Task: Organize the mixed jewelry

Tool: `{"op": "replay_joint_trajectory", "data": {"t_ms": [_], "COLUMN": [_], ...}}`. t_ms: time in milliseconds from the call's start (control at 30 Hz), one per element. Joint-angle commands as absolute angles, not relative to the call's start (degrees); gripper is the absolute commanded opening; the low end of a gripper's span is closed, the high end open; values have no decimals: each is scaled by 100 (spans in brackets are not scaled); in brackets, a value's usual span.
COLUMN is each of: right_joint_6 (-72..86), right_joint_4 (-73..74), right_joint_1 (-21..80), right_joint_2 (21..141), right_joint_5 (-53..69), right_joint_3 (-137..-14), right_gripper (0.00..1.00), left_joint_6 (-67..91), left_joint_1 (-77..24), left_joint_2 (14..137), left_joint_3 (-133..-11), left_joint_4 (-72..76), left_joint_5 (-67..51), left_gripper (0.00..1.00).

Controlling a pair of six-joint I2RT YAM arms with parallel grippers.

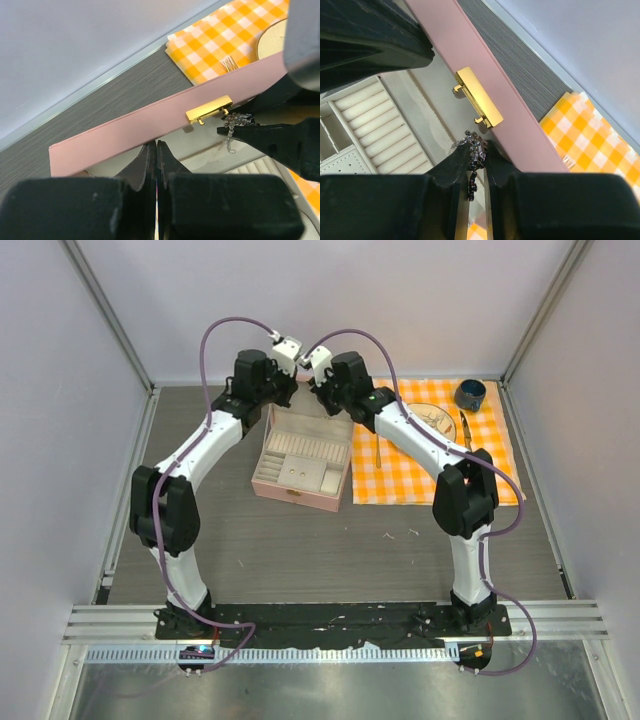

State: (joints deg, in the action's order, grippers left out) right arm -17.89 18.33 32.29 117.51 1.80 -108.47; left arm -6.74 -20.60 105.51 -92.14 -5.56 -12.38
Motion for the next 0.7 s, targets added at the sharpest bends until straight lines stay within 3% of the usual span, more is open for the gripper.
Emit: {"op": "replay_joint_trajectory", "data": {"t_ms": [0,467,567,667], "right_joint_6": [-1810,-1661,-1617,-1582], "right_joint_4": [1652,1784,1845,1889], "right_joint_1": [3199,3199,3199,3199], "right_joint_2": [11768,11628,11549,11461], "right_joint_5": [-202,-88,-79,-88], "right_joint_3": [-11136,-11153,-11145,-11136], "right_gripper": [1,1,1,1], "left_joint_6": [-791,-519,-484,-387], "left_joint_1": [-2057,-2048,-2048,-2048], "left_joint_2": [10617,9924,9695,9475], "left_joint_3": [-9290,-8491,-8245,-8113], "left_joint_4": [-123,-97,-149,-246], "left_joint_5": [-1090,-1713,-2021,-2432], "left_gripper": [0,0,4,15]}}
